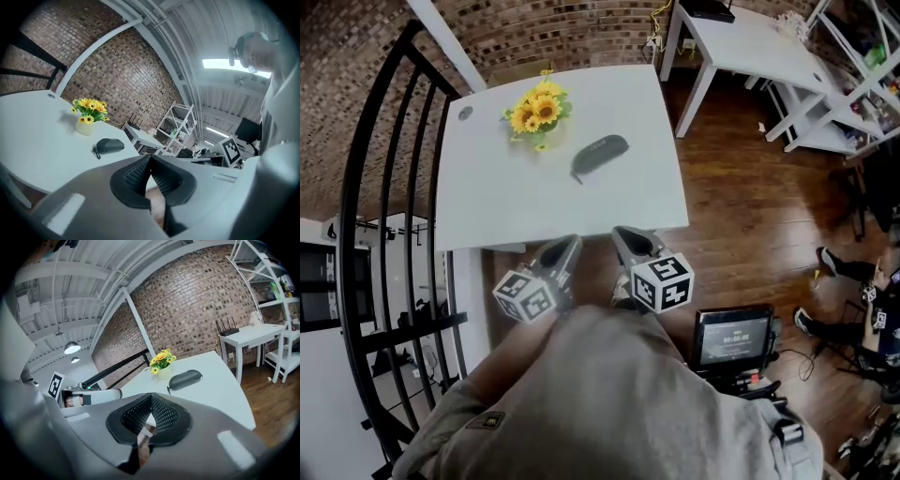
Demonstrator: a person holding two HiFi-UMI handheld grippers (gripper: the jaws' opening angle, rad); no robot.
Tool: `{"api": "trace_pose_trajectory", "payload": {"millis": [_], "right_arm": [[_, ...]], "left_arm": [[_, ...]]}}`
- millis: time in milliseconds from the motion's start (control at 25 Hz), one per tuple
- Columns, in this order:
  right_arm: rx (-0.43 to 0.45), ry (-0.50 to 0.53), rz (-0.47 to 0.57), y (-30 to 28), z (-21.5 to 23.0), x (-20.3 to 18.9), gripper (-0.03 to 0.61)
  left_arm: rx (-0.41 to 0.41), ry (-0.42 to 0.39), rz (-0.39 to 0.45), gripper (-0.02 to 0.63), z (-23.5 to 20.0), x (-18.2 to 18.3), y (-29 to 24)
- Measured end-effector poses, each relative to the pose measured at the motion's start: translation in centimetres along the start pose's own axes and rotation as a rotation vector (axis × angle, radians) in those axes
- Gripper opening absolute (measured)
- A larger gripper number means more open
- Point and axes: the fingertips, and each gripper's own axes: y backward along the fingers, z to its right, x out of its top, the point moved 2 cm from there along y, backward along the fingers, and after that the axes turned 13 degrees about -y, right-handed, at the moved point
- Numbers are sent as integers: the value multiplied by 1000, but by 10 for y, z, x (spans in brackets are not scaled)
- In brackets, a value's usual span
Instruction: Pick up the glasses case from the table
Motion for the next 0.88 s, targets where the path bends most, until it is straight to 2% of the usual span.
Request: {"api": "trace_pose_trajectory", "payload": {"millis": [240,520,880], "right_arm": [[-31,-21,-12,-30,18,19,12],[-95,-55,-7,-55,28,25,12],[-152,-82,-19,-80,39,32,12]], "left_arm": [[33,18,-61,2,-43,-1,-28],[11,23,-123,2,-79,-10,-53],[13,-50,-225,5,-132,-25,-93]]}}
